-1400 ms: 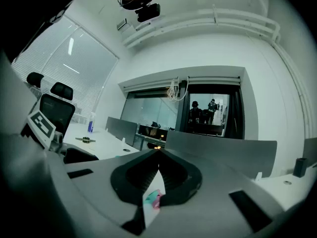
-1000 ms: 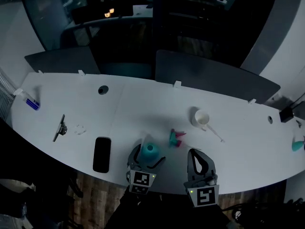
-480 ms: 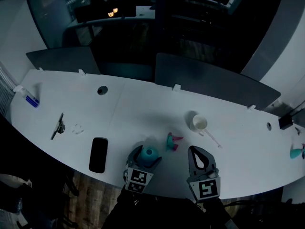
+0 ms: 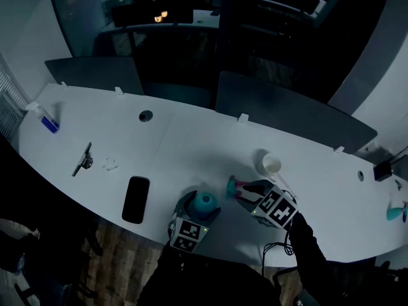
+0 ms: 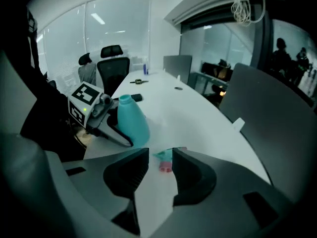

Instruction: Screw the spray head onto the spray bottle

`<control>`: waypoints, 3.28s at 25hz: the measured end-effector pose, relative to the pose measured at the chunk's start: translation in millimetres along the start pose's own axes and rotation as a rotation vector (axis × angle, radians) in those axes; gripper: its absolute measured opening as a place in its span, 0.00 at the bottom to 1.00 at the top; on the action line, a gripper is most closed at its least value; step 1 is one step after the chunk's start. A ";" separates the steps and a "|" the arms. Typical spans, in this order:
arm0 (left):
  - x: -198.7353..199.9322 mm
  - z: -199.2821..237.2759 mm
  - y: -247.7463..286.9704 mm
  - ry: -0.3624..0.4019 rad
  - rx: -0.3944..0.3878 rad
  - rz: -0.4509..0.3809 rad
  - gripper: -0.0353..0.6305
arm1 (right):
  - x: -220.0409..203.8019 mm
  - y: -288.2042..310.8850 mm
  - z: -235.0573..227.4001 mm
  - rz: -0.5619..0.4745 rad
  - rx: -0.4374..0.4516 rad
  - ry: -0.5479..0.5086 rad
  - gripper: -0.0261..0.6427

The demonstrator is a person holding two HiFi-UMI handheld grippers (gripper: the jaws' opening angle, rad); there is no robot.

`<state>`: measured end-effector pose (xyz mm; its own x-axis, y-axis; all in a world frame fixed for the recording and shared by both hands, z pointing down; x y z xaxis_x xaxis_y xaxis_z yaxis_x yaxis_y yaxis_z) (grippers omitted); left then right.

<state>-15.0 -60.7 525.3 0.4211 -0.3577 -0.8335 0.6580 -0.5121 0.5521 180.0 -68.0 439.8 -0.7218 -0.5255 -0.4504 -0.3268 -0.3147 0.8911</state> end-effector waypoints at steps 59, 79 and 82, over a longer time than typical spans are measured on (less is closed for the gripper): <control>-2.5 -1.8 -2.6 0.018 -0.056 0.000 0.65 | 93.4 -85.6 31.6 -0.850 0.061 0.128 0.24; -2.5 -0.7 -3.2 0.016 -0.054 0.000 0.65 | 49.2 4.4 78.0 -0.767 -0.021 0.021 0.24; -2.2 -0.7 -3.1 0.016 -0.055 0.001 0.65 | 47.6 10.3 81.2 -0.760 -0.050 -0.017 0.24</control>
<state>-17.6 -57.8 525.4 0.4316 -0.3454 -0.8333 0.6905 -0.4680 0.5516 92.8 -32.0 432.0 -0.3186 -0.1372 -0.9379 -0.7099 -0.6211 0.3320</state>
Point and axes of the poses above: the fingertips, and each gripper's own axes: y forward along the fingers, z to its left, x out of its top, the point moved 10 cm from there along -y, backward along the fingers, and after that the axes turned 9 degrees about z, right-handed, at the moved point
